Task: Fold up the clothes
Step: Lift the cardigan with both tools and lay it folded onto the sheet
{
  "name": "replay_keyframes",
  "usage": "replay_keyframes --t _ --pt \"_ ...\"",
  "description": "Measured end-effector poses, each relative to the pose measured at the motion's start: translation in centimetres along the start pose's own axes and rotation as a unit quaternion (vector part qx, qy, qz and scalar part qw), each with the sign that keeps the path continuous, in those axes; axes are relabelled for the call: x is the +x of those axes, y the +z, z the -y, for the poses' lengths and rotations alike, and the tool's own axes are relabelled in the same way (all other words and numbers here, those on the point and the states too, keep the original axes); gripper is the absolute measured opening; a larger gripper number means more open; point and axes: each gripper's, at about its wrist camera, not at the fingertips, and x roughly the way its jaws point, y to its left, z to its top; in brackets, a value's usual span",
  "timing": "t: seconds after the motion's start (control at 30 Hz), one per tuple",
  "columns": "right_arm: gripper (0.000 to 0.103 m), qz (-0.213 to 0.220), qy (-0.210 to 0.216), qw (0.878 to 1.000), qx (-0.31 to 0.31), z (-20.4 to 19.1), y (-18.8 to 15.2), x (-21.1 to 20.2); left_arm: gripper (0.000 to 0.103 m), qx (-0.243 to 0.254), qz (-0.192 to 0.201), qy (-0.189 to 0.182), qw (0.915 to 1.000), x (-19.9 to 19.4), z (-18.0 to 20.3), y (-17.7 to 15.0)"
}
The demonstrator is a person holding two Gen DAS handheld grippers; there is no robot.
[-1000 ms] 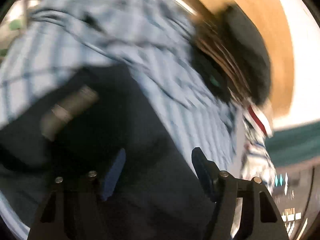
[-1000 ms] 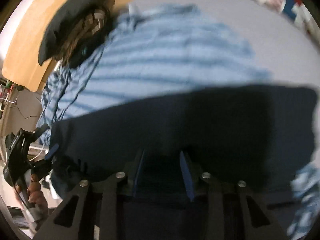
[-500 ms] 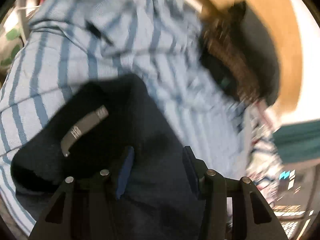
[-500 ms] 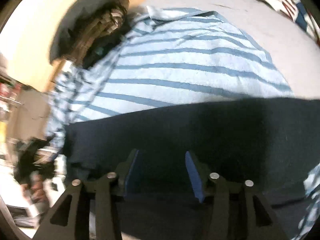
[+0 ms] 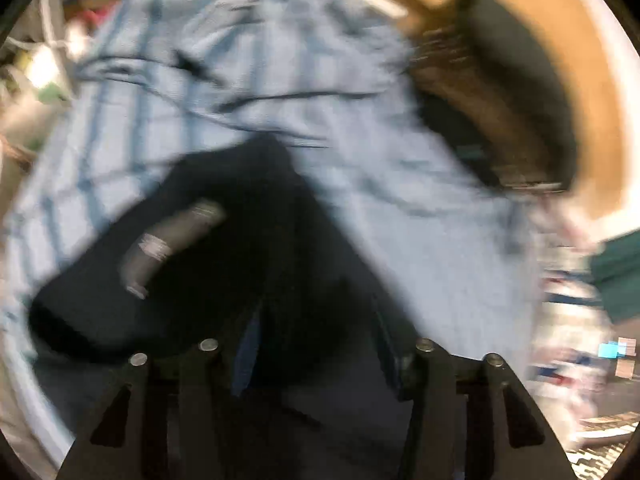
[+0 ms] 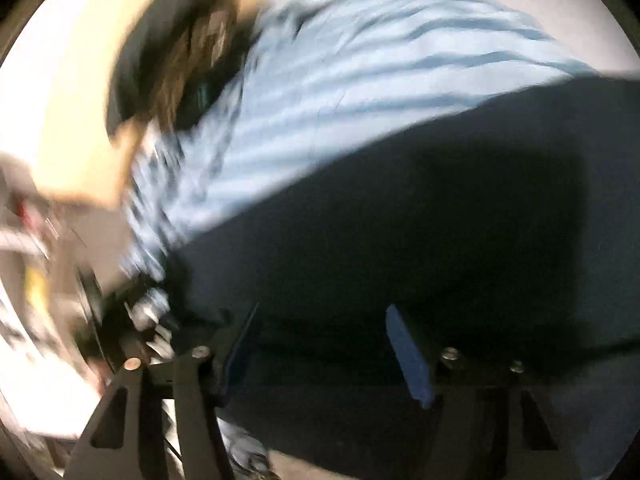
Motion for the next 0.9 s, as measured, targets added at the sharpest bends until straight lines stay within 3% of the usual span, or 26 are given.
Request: replay_keyframes --t 0.03,0.13,0.2,0.23,0.33,0.37,0.43,0.53,0.67,0.8,0.9 --pt "0.067 0.034 -0.017 0.999 0.018 1.4 0.4 -1.9 0.080 0.003 -0.006 -0.029 0.9996 -0.3 0.8 -0.4" --pt "0.071 0.123 -0.089 0.985 0.078 6.6 1.6 -7.2 0.081 0.018 -0.033 -0.098 0.9945 -0.2 3.3 -1.6" --pt "0.071 0.114 -0.076 0.982 0.127 10.2 2.2 -7.7 0.081 0.038 -0.072 -0.117 0.9898 1.6 5.0 -2.8" --pt "0.070 0.103 -0.066 0.981 0.151 12.1 2.3 -7.7 0.081 0.040 -0.091 -0.116 0.9882 2.7 5.4 -3.5" --pt "0.046 0.090 -0.042 0.972 0.213 16.8 2.1 -7.9 0.081 0.037 -0.146 -0.092 0.9842 6.3 6.0 -5.7" --pt "0.043 0.095 -0.044 0.968 0.227 17.5 1.9 -8.2 0.081 0.039 -0.147 -0.080 0.9852 6.7 6.0 -6.1" --pt "0.057 0.108 -0.063 0.961 0.247 17.9 1.2 -9.5 0.081 0.042 -0.146 -0.056 0.9869 7.3 6.2 -6.8" --pt "0.052 0.086 -0.111 0.970 0.197 17.0 1.0 -10.6 0.081 0.047 -0.144 -0.019 0.9883 8.3 6.3 -7.8" --pt "0.042 0.044 -0.143 0.981 0.122 16.2 1.5 -9.8 0.081 0.070 -0.139 0.028 0.9874 9.5 7.3 -9.2" --pt "0.039 -0.007 -0.150 0.987 0.053 15.4 2.5 -7.5 0.081 0.096 -0.130 0.045 0.9857 10.2 8.2 -9.8" --pt "0.043 -0.040 -0.178 0.983 -0.010 14.1 3.0 -5.7 0.081 0.102 -0.121 0.042 0.9865 10.6 7.8 -10.1"
